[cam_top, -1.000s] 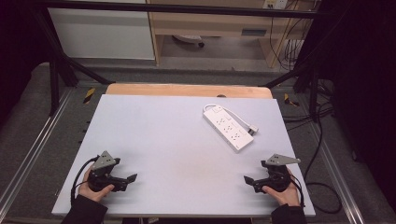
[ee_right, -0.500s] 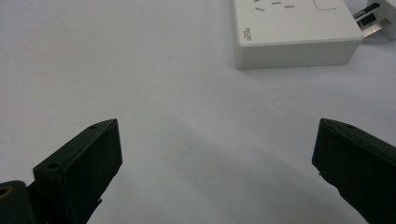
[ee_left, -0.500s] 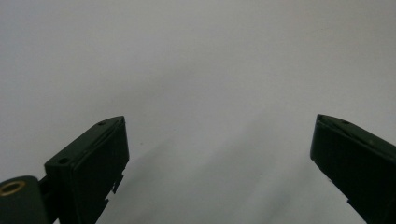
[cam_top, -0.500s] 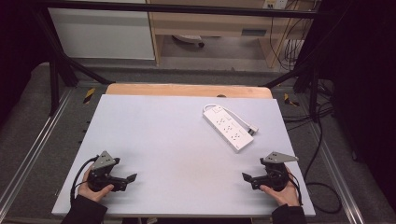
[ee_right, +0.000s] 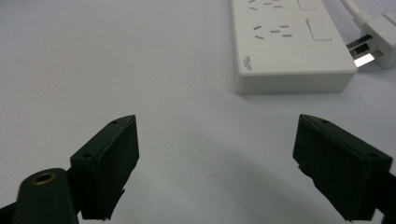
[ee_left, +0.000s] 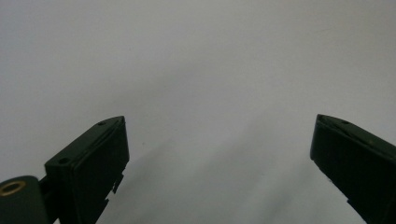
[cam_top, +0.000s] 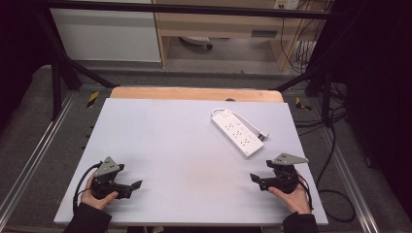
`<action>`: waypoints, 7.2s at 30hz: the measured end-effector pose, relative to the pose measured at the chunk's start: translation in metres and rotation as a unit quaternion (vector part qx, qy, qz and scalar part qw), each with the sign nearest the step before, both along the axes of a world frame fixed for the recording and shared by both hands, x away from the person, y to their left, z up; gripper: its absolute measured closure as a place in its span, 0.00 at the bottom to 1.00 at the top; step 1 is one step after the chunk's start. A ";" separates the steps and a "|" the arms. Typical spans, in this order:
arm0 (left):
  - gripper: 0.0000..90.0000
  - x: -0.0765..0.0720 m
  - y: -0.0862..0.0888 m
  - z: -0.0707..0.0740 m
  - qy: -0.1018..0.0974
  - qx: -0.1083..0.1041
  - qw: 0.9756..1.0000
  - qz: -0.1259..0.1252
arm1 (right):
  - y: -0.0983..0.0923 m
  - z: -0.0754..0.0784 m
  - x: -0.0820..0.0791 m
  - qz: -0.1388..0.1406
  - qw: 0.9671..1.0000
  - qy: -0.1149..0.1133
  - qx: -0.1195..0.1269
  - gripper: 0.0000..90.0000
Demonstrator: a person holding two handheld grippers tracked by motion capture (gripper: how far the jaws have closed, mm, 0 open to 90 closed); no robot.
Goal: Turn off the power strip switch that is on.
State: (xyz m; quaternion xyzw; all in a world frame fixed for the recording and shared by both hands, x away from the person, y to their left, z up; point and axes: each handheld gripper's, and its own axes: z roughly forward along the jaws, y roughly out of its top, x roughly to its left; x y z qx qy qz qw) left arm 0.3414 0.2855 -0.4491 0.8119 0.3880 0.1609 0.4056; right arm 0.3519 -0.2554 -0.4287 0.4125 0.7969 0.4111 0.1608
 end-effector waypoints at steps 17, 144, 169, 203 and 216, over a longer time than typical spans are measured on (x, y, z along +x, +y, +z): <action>0.05 0.000 0.000 0.000 -0.001 0.000 1.000 0.001 | 0.016 0.016 0.017 -0.001 1.000 -0.014 0.008 0.51; 0.06 0.001 0.001 0.001 -0.003 0.004 1.000 0.005 | 0.055 0.018 0.174 -0.070 0.998 -0.004 0.004 1.00; 0.06 0.001 0.002 0.001 -0.003 0.005 1.000 0.006 | 0.060 -0.001 0.190 -0.084 0.996 0.008 -0.012 1.00; 0.06 0.001 0.002 0.001 -0.005 0.006 1.000 0.007 | 0.061 -0.005 0.191 -0.084 0.996 -0.007 -0.016 1.00; 0.06 0.000 0.002 0.002 -0.006 0.006 1.000 0.007 | 0.061 -0.006 0.191 -0.084 0.996 -0.011 -0.018 1.00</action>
